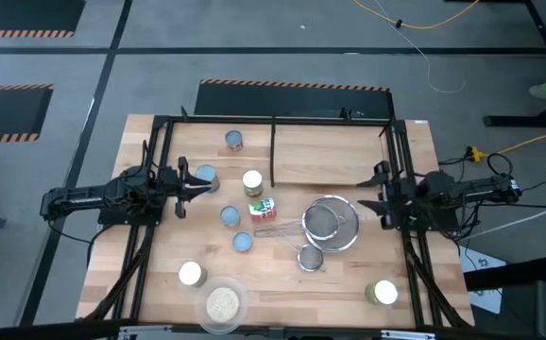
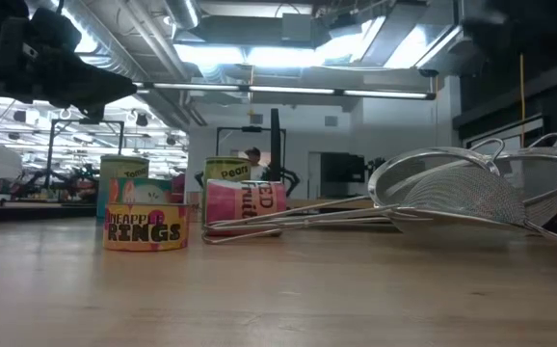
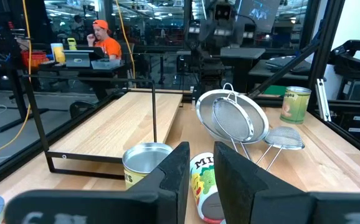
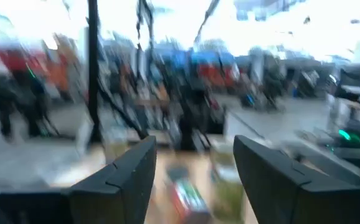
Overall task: Pick and place cans onto a shelf
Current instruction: Put the canned orange on the shelf
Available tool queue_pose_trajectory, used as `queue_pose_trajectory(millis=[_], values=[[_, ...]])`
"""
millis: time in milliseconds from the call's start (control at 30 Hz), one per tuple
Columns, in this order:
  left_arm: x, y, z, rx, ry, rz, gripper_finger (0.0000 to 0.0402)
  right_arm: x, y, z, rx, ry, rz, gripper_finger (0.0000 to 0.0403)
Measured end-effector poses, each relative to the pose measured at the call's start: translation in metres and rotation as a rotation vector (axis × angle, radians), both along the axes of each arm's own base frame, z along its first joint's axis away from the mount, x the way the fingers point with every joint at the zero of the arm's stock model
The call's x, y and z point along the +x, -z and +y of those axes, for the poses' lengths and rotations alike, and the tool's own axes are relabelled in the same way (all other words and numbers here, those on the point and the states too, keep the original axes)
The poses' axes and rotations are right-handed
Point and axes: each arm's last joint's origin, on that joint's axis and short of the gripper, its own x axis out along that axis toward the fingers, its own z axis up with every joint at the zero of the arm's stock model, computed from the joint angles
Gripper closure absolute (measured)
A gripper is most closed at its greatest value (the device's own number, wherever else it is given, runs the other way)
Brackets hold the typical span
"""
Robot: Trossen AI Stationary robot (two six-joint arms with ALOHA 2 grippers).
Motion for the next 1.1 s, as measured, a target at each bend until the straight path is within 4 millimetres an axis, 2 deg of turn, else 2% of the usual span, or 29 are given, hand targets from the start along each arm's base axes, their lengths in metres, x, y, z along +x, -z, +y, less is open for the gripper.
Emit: queue_pose_trajectory(millis=[167,333,433,500,633,833,933,1100], values=[[0.000,0.000,0.000,0.000,0.000,-0.001,0.0335,-0.006,-0.017,0.002,0.051,-0.119,-0.177,0.0183],[0.000,0.000,0.000,0.000,0.000,0.000,0.0335,-0.012,-0.028,0.001,0.081,-0.136,-0.288,0.0183],[0.000,0.000,0.000,0.000,0.000,-0.001,0.0335,-0.017,-0.050,0.000,0.087,-0.134,-0.318,0.0183],[0.000,0.000,0.000,0.000,0.000,0.000,0.0335,-0.019,-0.067,0.000,0.083,-0.134,-0.270,0.0183],[0.000,0.000,0.000,0.000,0.000,-0.001,0.0335,-0.010,-0.100,0.003,0.085,-0.150,0.003,0.0183],[0.000,0.000,0.000,0.000,0.000,0.000,0.0335,0.020,-0.136,0.016,0.319,-0.205,0.555,0.0183],[0.000,0.000,0.000,0.000,0.000,0.000,0.0335,0.033,-0.144,0.026,0.418,-0.236,0.836,0.0183],[0.000,0.000,0.000,0.000,0.000,0.000,0.0335,0.057,-0.140,0.048,0.534,-0.252,1.199,0.0183]])
